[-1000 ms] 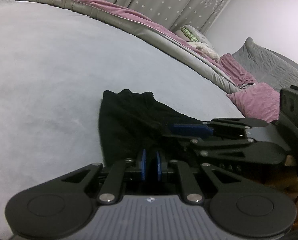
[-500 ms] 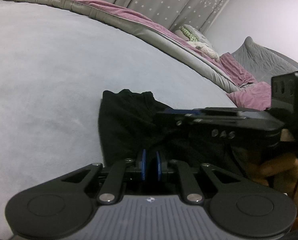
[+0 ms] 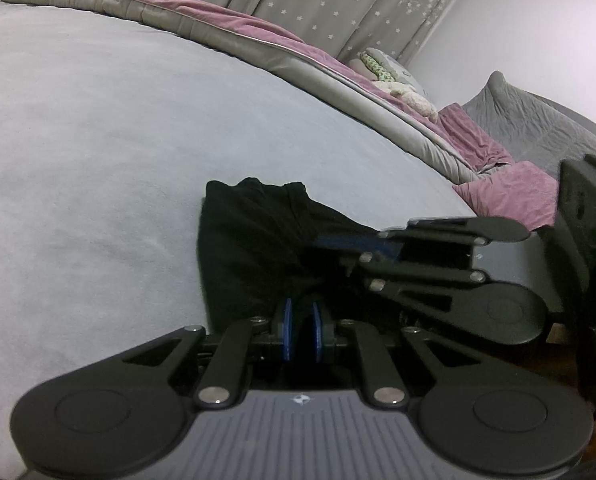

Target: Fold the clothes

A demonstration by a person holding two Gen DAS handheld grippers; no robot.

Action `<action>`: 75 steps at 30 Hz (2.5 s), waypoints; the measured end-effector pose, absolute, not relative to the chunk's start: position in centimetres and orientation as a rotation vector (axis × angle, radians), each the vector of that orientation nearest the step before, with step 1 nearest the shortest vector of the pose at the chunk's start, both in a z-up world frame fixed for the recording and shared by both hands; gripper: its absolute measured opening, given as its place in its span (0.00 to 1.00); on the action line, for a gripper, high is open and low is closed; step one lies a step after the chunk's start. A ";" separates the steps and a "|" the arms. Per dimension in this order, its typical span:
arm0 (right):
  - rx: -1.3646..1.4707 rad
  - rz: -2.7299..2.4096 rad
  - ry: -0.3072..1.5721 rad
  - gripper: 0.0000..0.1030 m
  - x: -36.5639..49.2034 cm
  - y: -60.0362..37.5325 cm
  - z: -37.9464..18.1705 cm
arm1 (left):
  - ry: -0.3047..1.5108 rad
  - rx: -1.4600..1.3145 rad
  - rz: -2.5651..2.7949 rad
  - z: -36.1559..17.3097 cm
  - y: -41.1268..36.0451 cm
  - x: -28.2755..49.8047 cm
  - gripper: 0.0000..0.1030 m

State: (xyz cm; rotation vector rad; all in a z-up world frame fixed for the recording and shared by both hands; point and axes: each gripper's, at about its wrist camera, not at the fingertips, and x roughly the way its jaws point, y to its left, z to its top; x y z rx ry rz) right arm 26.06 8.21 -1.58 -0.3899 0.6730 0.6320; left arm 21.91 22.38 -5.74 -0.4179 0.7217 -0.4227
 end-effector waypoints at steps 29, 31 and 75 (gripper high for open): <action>-0.175 0.682 0.701 0.17 29.4 9.5 -1.8 | 0.753 -0.308 -0.455 -4.6 22.8 20.2 0.11; -0.165 0.663 0.697 0.17 30.3 9.8 -1.7 | 0.752 -0.313 -0.456 -4.5 22.8 20.2 0.11; 0.276 0.633 0.822 0.26 24.9 -2.7 0.8 | 0.673 -0.397 -0.569 -2.9 23.6 18.6 0.14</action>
